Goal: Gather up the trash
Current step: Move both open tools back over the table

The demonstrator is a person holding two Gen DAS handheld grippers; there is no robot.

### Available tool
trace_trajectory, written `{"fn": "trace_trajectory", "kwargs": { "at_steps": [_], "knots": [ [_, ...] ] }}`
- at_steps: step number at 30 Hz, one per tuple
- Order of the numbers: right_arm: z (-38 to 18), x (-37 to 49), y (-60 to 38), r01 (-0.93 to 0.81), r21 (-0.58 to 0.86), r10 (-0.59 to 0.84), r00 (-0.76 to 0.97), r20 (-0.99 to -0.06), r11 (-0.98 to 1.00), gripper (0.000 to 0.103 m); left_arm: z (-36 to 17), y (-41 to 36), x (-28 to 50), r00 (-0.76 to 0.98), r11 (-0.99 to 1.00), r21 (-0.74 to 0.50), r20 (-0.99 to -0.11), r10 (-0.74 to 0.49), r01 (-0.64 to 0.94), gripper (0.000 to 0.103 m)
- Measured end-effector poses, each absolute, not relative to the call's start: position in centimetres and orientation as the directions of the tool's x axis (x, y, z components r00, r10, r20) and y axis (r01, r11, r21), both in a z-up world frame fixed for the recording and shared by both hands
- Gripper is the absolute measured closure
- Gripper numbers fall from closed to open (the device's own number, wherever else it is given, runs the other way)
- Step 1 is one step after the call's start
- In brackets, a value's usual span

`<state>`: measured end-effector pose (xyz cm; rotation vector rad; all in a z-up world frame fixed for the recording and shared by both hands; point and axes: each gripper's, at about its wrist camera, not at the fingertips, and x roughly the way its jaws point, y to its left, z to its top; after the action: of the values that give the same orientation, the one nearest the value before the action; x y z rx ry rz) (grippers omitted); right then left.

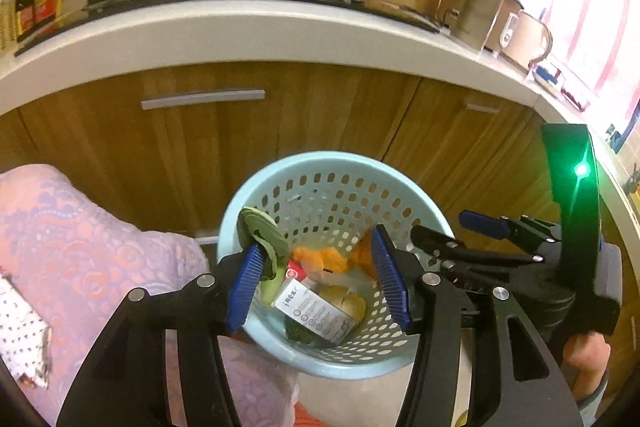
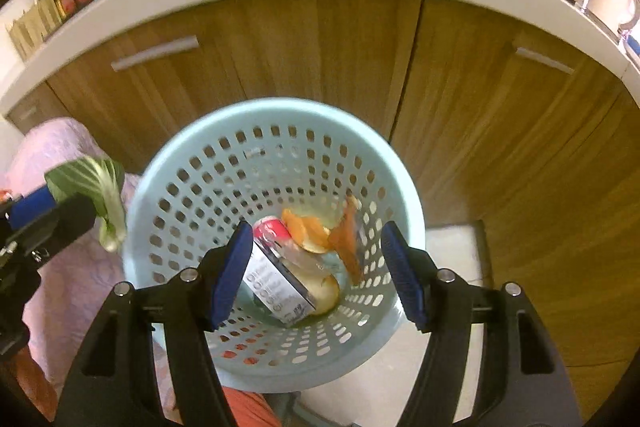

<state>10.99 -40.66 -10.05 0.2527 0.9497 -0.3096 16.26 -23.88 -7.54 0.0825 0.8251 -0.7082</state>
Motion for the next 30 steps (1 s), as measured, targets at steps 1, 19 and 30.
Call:
{"fn": "trace_trajectory", "kwargs": {
  "at_steps": [1,19,30],
  "knots": [
    [-9.3,10.7,-40.4,0.356,0.090,-0.139,0.568,-0.811,0.930,0.040,-7.2,-23.4,16.0,0.481,0.776,-0.193,-0.688,-0.544,0.601,0.051],
    [-2.7,12.3,-22.7,-0.097,0.096,0.136,0.796,-0.590,0.991,0.040,-2.0,-3.9,10.0,0.769,0.948,-0.096,-0.563,-0.304,0.305,0.033],
    [-3.7,14.5,-11.7,-0.310,0.117,0.322,0.775,-0.544,0.944,0.040,-2.5,10.3,8.4,0.830,0.985,-0.159,-0.539,-0.146,0.069,0.024]
  ]
}}
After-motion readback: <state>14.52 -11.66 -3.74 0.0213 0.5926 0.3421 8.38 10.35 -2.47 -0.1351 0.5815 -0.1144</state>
